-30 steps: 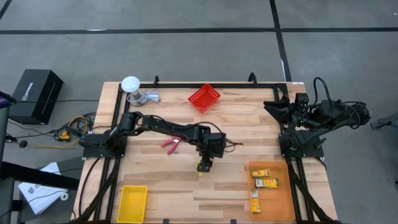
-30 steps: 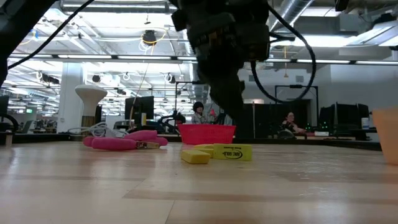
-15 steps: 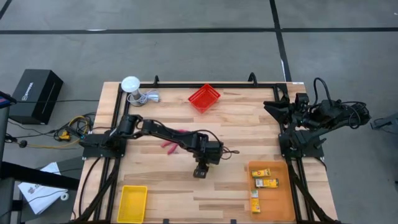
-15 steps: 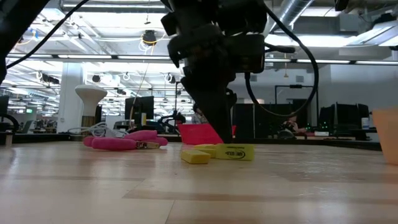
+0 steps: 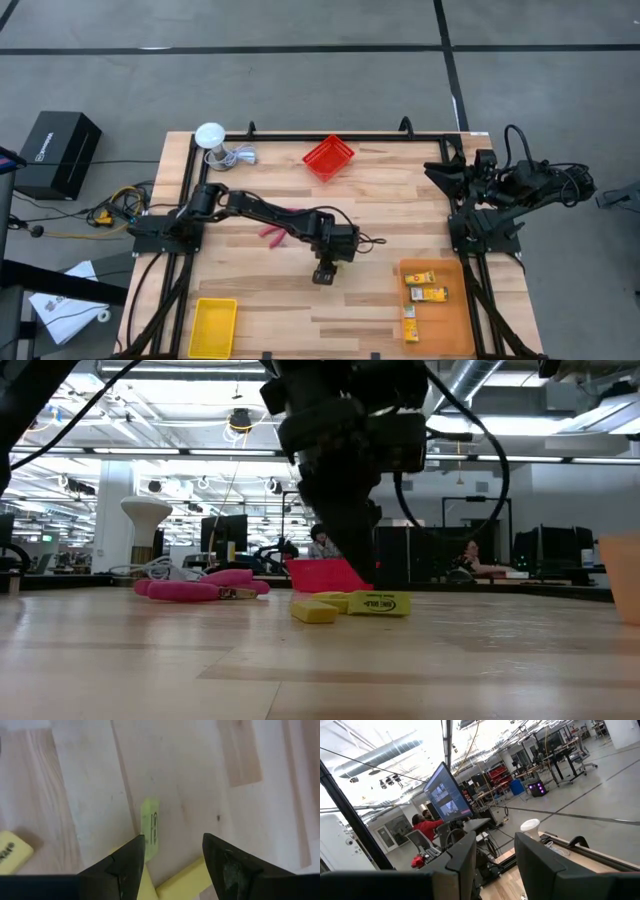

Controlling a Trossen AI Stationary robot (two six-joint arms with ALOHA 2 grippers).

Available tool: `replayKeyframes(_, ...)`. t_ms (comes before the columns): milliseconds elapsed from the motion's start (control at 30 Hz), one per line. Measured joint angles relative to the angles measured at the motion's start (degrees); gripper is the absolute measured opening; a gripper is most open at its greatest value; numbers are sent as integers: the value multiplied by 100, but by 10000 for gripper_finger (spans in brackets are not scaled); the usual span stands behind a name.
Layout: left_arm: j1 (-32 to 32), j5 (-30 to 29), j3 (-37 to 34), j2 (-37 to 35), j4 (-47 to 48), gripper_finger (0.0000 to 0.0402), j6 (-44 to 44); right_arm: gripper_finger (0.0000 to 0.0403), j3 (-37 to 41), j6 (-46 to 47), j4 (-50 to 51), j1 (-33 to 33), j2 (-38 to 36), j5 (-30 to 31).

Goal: Pick & Place School Supplies
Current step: Put the yellow eraser into the yellow bin

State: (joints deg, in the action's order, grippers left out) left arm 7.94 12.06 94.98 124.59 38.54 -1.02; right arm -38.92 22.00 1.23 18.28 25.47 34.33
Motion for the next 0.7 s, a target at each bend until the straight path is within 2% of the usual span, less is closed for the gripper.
replayKeyframes(700,-323,17,22,-59,-140,195,-17,127,0,0,-44,0,0,0)
